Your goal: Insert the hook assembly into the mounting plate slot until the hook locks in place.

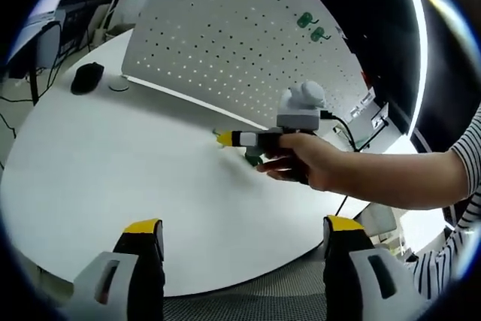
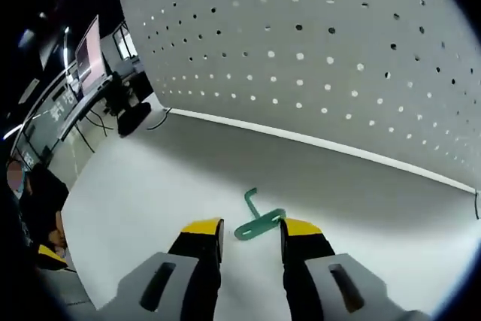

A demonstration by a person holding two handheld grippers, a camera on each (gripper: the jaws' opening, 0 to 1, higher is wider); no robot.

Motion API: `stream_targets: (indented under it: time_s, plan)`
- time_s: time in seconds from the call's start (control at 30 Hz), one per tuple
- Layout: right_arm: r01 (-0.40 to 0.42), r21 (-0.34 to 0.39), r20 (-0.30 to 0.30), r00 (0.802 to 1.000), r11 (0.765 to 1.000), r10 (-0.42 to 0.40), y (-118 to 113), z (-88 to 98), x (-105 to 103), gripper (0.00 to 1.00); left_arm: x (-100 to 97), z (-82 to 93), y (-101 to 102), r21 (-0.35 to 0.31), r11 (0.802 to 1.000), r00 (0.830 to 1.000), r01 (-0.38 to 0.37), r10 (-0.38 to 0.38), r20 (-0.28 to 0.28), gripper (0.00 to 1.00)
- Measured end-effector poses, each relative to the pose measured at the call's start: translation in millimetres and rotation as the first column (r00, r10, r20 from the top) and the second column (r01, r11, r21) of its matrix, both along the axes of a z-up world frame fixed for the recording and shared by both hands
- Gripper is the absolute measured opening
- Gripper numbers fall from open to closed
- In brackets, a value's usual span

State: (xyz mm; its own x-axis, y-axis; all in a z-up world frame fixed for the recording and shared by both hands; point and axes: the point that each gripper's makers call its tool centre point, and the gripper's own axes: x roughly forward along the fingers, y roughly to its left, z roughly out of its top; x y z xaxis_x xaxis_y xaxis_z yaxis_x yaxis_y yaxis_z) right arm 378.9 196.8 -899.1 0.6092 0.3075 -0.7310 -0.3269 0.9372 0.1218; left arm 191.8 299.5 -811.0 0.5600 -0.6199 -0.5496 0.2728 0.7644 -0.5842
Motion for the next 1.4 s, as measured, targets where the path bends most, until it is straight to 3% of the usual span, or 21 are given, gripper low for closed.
stream_targets:
  time_s: [0.23, 0.5, 1.1, 1.4]
  plan:
    - [-0.035, -0.05, 0.018, 0.999, 0.998, 0.036, -5, -2.7, -1, 0.11, 1.9, -0.4, 2, 0.001, 1.0, 1.0, -0.009, 0.009, -0.002, 0.89]
    - [-0.044, -0.082, 0.041, 0.998, 0.996, 0.047, -11, -3.4, 1, 0.04, 1.2, -0.7, 2, 0.002, 1.0, 1.0, -0.013, 0.013, -0.008, 0.88]
    - [-0.061, -0.088, 0.069, 0.995, 0.994, 0.067, -13, -3.6, 5, 0.0, 3.1, -2.4, 4, 0.007, 1.0, 1.0, -0.02, 0.02, -0.017, 0.87]
    - [-0.056, -0.067, 0.075, 0.995, 0.996, 0.061, -14, 3.5, 2, 0.0, 10.7, 6.7, 3, 0.025, 1.0, 1.0, -0.016, 0.016, 0.012, 0.9]
